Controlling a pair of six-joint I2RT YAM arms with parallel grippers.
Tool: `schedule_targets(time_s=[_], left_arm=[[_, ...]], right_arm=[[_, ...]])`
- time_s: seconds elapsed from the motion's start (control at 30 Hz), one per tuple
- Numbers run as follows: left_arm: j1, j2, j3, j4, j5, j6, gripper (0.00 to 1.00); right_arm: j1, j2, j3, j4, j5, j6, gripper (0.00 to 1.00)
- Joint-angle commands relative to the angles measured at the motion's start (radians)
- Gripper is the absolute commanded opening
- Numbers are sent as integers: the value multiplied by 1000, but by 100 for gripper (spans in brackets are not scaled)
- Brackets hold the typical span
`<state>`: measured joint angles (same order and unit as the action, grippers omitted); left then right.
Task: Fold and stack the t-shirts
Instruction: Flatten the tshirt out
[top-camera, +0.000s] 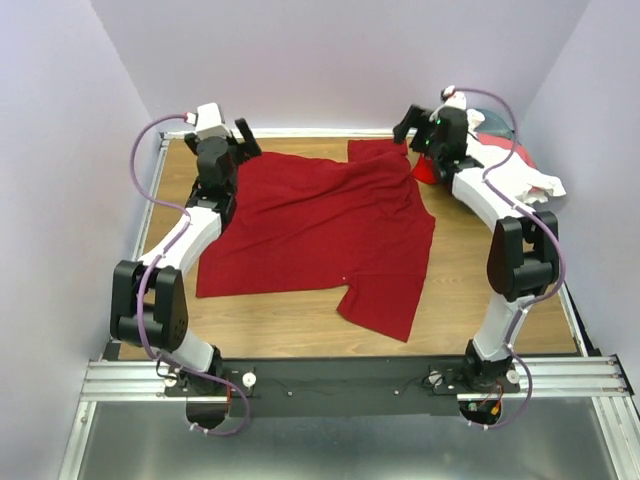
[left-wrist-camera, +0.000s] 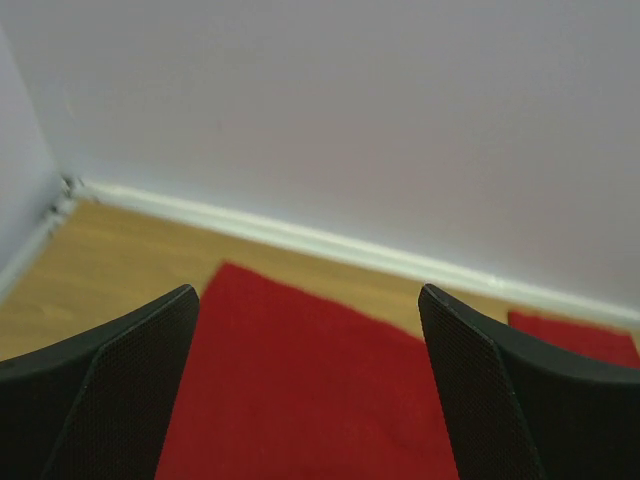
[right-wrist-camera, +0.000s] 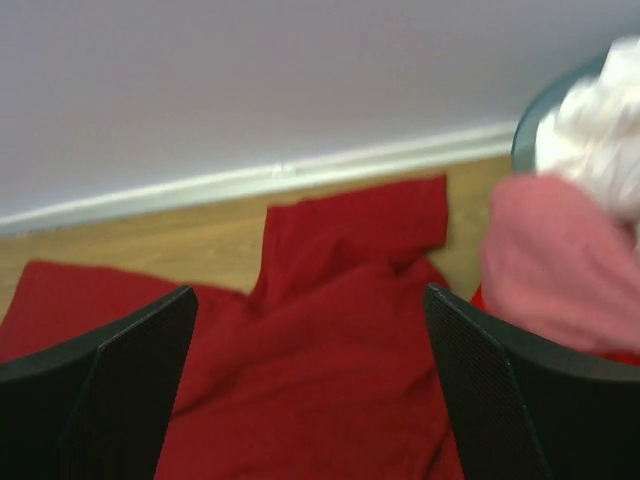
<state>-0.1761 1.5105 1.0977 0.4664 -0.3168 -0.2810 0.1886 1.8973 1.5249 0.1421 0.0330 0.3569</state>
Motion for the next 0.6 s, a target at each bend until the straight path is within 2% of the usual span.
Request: schedule_targets(time_s=[0.0, 0.13, 0.3, 0.4, 0.57], left_arm=[[-6, 54, -38, -190, 108, -118, 98], [-8, 108, -62, -259, 120, -133, 98], [-5, 175, -32, -333, 94, -122, 98], [13, 237, 11, -359, 220, -104, 98], [47, 332, 57, -376, 354, -102, 98]], right_arm=[[35, -6, -140, -4, -64, 68, 100], [60, 5, -215, -3, -126, 99, 100], [78, 62, -223, -6, -189, 126, 100], [81, 109, -206, -6, -196, 142, 100], [81, 189, -164, -29, -202, 152, 100]])
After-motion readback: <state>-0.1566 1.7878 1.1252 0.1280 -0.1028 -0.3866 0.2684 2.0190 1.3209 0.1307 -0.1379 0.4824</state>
